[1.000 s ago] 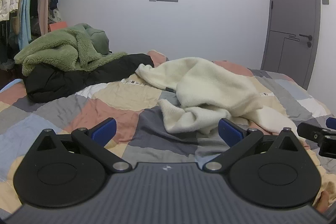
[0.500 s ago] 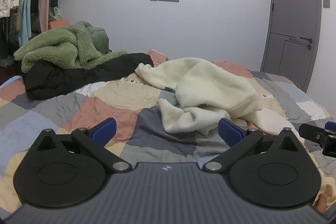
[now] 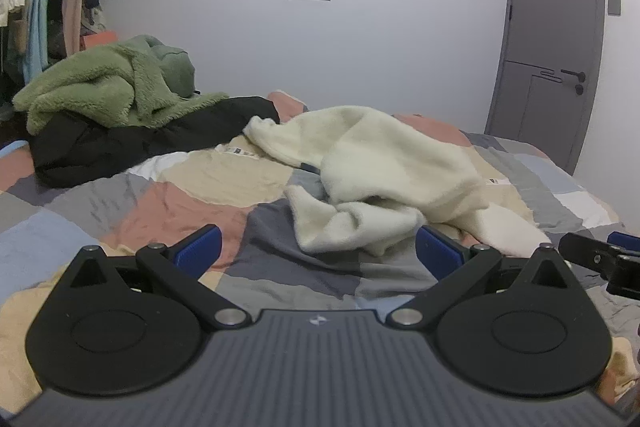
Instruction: Fold large clothes
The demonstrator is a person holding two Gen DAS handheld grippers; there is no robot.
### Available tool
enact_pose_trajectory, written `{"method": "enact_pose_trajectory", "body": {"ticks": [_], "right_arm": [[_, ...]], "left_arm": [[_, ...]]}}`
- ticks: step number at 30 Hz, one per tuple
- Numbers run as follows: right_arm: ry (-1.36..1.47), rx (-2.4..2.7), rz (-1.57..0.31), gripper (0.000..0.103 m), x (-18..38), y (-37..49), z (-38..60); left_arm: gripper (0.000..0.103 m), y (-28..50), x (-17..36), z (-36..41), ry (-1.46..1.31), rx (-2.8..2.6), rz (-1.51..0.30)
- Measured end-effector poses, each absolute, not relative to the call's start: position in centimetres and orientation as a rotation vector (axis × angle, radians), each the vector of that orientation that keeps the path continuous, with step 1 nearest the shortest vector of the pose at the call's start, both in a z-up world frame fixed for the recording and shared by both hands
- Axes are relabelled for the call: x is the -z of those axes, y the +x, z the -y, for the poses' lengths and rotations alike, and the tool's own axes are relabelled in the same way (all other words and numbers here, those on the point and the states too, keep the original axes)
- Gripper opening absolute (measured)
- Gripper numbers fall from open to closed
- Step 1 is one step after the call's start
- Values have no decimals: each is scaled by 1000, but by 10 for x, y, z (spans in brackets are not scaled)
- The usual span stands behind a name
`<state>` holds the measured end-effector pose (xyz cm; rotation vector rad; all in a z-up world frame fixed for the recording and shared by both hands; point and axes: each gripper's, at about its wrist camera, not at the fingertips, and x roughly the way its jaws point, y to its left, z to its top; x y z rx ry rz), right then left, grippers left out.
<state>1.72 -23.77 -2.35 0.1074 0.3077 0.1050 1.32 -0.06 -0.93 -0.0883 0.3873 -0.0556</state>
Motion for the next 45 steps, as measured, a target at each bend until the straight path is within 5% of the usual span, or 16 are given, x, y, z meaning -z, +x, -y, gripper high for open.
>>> {"method": "enact_pose_trajectory", "body": {"ticks": [26, 45], "right_arm": [[277, -85, -390, 103, 17, 87, 265], [707, -132, -549, 100, 76, 241, 316]], "left_arm": [[103, 102, 20, 5, -83, 89, -431], [103, 232, 105, -5, -259, 248, -609]]}}
